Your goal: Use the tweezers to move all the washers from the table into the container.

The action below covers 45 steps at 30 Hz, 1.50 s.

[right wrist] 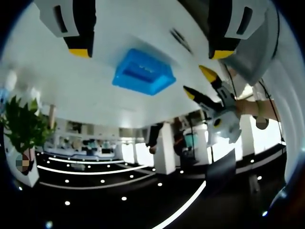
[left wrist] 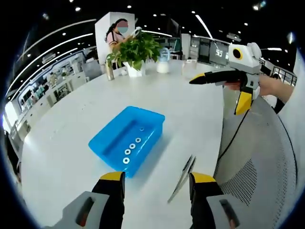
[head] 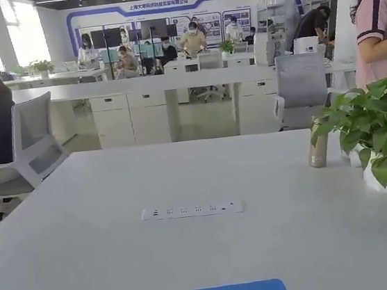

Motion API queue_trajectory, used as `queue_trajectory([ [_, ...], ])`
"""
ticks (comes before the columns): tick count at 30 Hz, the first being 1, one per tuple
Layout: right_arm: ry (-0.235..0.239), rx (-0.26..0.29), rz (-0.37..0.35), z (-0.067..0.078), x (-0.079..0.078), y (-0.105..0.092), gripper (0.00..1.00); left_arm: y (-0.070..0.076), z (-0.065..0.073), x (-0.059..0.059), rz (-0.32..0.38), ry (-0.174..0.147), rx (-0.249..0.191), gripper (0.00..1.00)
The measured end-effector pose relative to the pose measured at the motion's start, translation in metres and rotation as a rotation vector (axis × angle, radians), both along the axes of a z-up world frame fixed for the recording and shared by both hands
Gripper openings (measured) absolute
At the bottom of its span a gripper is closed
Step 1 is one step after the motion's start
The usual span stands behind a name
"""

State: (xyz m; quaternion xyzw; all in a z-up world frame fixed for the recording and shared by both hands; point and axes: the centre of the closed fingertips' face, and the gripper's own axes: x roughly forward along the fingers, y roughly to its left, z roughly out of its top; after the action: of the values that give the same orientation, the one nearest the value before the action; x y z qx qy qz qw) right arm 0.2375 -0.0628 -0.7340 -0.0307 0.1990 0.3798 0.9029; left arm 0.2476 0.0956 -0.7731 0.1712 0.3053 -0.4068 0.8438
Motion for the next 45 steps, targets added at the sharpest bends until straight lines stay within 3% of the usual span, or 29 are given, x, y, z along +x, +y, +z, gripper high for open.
queue_trajectory([
  [3, -0.016, -0.003, -0.025, 0.005, 0.003, -0.008, 0.99, 0.000, 0.013, 0.002, 0.070, -0.029, -0.074, 0.65],
  [5, -0.022, 0.001, -0.041, 0.008, 0.003, -0.015, 0.99, 0.002, 0.025, 0.004, 0.111, -0.069, -0.136, 0.68],
  [11, -0.036, 0.000, -0.090, 0.014, 0.006, -0.032, 0.99, 0.014, 0.052, 0.003, 0.192, -0.170, -0.241, 0.73],
  [12, -0.038, 0.002, -0.097, 0.014, 0.007, -0.035, 0.99, 0.017, 0.059, 0.003, 0.217, -0.198, -0.270, 0.74],
  [14, -0.048, 0.015, -0.107, 0.019, 0.008, -0.038, 0.99, 0.020, 0.065, 0.002, 0.250, -0.210, -0.310, 0.79],
  [16, -0.069, 0.033, -0.110, 0.025, 0.009, -0.040, 0.99, 0.025, 0.074, 0.003, 0.301, -0.248, -0.348, 0.85],
  [22, -0.105, 0.057, -0.104, 0.035, 0.010, -0.040, 0.99, 0.037, 0.085, -0.003, 0.404, -0.247, -0.485, 0.91],
  [24, -0.106, 0.068, -0.109, 0.036, 0.012, -0.042, 0.99, 0.041, 0.088, -0.004, 0.420, -0.263, -0.502, 0.97],
  [27, -0.105, 0.077, -0.117, 0.037, 0.014, -0.042, 0.99, 0.048, 0.087, -0.006, 0.441, -0.287, -0.487, 0.99],
  [28, -0.106, 0.077, -0.118, 0.037, 0.014, -0.042, 0.99, 0.050, 0.086, -0.007, 0.440, -0.297, -0.468, 0.99],
  [30, -0.103, 0.066, -0.123, 0.035, 0.015, -0.043, 0.99, 0.053, 0.079, -0.009, 0.425, -0.309, -0.372, 0.99],
  [31, -0.107, 0.061, -0.123, 0.035, 0.015, -0.044, 0.99, 0.051, 0.078, -0.010, 0.411, -0.309, -0.365, 0.99],
  [38, -0.128, 0.060, -0.139, 0.041, 0.018, -0.044, 0.99, 0.049, 0.081, -0.010, 0.435, -0.289, -0.436, 0.99],
  [45, -0.114, 0.055, -0.129, 0.036, 0.019, -0.040, 0.99, 0.058, 0.087, -0.006, 0.472, -0.281, -0.496, 0.99],
])
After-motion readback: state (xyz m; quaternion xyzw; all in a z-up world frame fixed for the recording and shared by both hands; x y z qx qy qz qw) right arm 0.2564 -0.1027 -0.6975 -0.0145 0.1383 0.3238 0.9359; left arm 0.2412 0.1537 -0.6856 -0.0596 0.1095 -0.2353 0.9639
